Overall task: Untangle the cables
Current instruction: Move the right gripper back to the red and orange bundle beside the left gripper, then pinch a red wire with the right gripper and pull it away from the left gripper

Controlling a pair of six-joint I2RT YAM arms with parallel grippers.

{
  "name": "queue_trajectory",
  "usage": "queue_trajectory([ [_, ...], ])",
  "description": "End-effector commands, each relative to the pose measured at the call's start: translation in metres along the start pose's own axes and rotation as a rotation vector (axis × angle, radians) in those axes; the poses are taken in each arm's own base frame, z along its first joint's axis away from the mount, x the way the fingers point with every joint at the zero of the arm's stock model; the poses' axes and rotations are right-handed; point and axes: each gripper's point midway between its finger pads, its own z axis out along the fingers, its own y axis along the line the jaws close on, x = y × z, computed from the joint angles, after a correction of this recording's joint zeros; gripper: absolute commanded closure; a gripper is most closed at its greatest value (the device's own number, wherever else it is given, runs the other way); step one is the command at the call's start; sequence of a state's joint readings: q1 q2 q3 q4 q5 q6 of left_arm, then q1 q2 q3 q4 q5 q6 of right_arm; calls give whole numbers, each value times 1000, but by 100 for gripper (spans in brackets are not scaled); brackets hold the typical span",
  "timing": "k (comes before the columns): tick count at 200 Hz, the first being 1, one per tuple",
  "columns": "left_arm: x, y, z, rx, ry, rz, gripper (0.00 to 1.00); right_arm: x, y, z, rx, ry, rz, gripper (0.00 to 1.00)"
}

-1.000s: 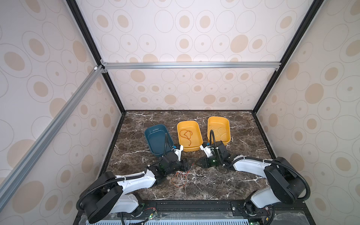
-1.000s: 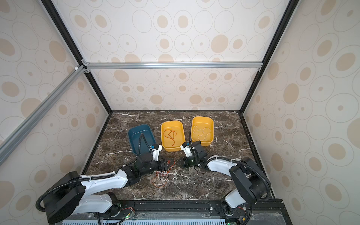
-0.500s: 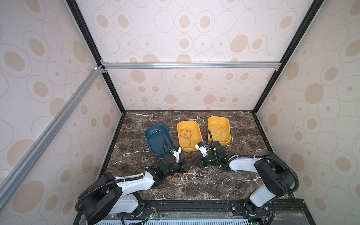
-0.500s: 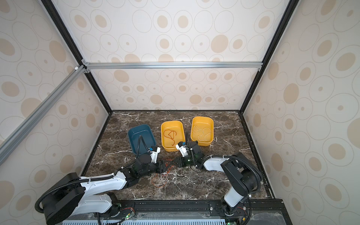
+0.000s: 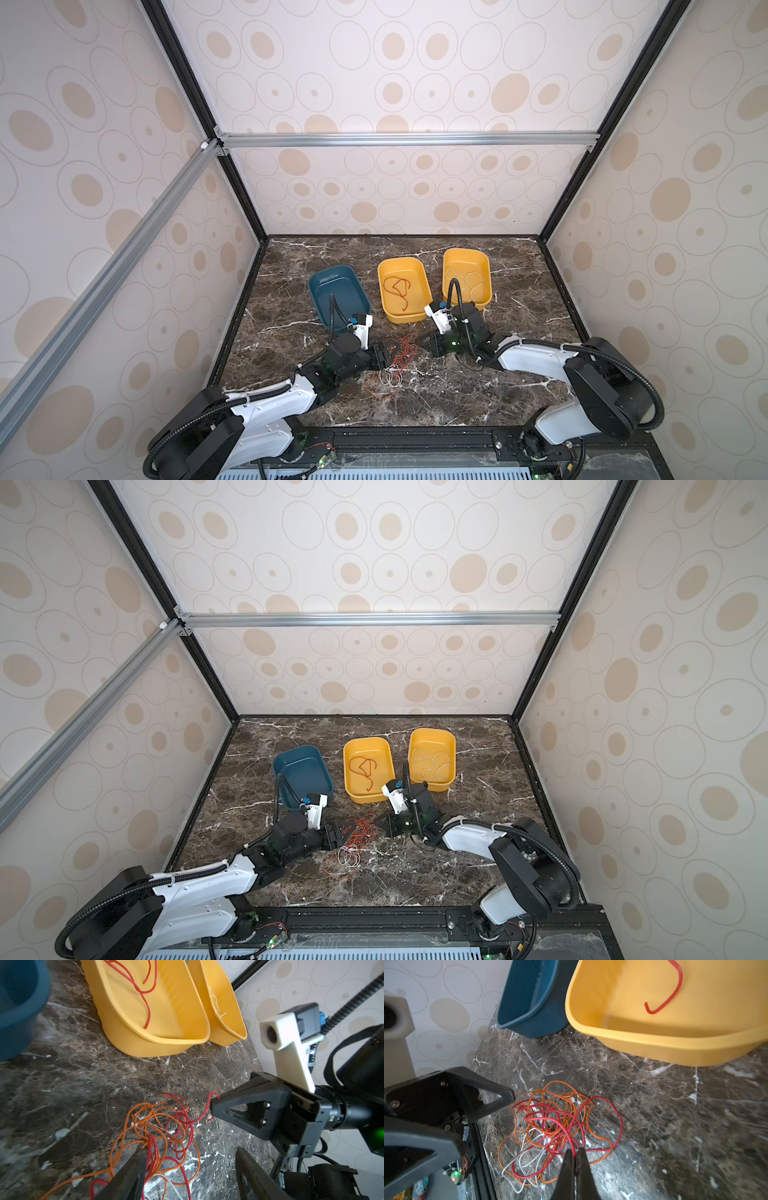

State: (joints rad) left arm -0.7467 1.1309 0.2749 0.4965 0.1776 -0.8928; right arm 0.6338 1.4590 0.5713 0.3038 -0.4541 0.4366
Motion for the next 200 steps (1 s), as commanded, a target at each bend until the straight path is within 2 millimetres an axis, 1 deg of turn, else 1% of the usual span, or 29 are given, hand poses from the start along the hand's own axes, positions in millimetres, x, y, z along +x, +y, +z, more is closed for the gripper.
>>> queue_trajectory([
  [1,-1,2,-1,10,-9,-11,32,1,2,-5,9,-10,-16,100],
  [38,15,6,8,29,49,-2,32,-11,18,-16,-36,-39,-25,100],
  [58,23,14,16,1,84,3,32,-22,31,-27,-60,-70,-40,100],
  [69,27,17,20,-16,101,14,33,-28,37,-34,-67,-86,-47,100],
  [84,30,24,25,-49,119,26,37,-35,47,-44,-82,-105,-65,100],
  [119,34,35,32,-104,140,35,52,-52,67,-69,-104,-159,-88,100],
  [144,36,42,33,-131,141,38,76,-65,76,-87,-84,-210,-112,100],
  [160,37,45,32,-143,142,35,87,-71,78,-98,-62,-236,-125,100],
  [176,38,48,31,-159,141,35,95,-78,77,-110,-32,-266,-131,100],
  [191,38,51,29,-170,136,34,100,-86,73,-123,-2,-299,-122,100],
  [200,37,53,27,-180,131,35,100,-91,69,-131,18,-321,-108,100],
])
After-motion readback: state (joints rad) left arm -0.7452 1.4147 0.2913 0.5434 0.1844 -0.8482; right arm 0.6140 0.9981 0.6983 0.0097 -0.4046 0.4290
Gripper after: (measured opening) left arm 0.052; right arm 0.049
